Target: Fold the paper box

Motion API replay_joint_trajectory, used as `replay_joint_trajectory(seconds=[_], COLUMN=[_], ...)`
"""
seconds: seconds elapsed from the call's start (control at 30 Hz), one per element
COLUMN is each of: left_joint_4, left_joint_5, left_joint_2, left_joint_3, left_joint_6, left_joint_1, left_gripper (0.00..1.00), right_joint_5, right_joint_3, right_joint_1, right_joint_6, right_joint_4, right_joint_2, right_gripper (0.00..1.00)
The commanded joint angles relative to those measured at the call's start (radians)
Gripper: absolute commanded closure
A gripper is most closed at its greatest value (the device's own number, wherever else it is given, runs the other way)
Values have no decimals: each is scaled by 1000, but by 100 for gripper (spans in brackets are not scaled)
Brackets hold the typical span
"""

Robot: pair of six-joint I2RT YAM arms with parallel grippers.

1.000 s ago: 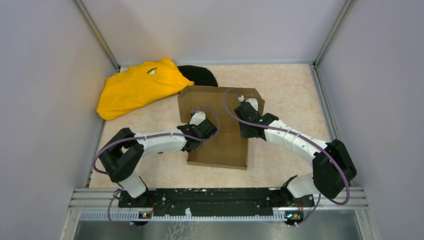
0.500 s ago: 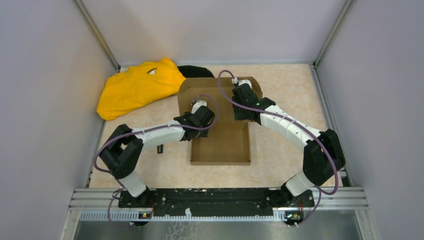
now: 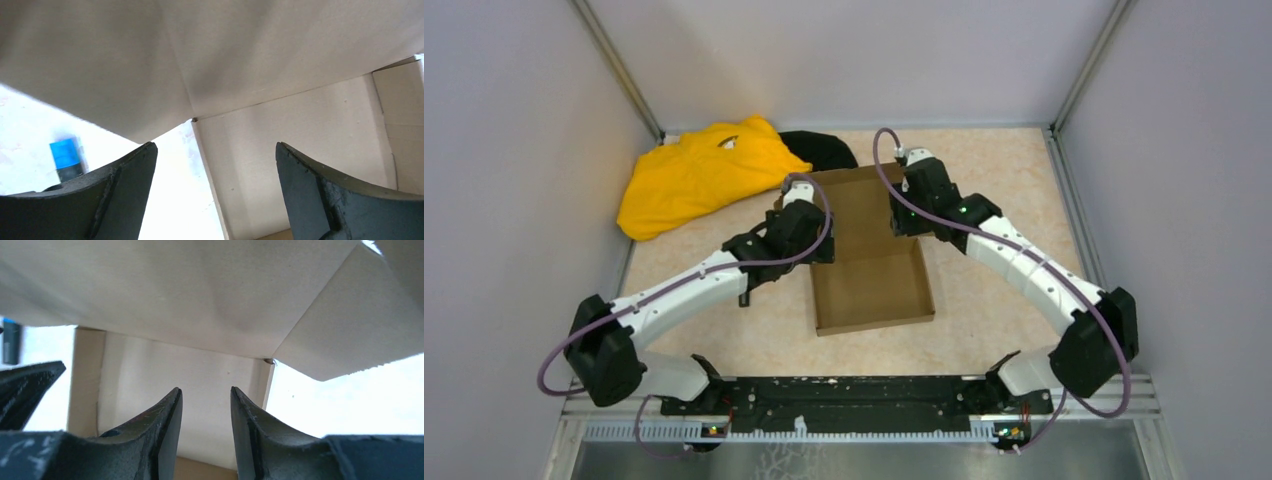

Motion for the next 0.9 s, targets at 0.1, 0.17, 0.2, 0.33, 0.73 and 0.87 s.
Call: replay_joint_trajectory(seconds=[0.1,0.17,0.2,0.33,0.73,0.87], left_joint_4=[-133,-133,-124,-68,49,61], left_joint_5=[-31,-30,-31,-28,172,202], left_joint_2=[-138,-169,-188,-264,-315,-300], left_joint_3=[-33,-67,-88,-176,-309,-316], left_joint_6=[-78,-116,-131,-179,-161,-144], left_joint_1=[-4,-5,-5,10,232,288], left_gripper=[10,13,15,12,1,1], right_joint_5=[-138,-138,-134,-20,169,217], right_joint_3=[-105,-150,-180,-298,-266,-158], right_joint_1=[0,17,34,162,208,207], right_joint_6=[-15,-1,8,60,131,140], right_joint_4=[12,30,59,205,473,469], right_joint_2=[-153,-158,-164,-155,148,285], right_gripper=[58,58,58,57,19,19])
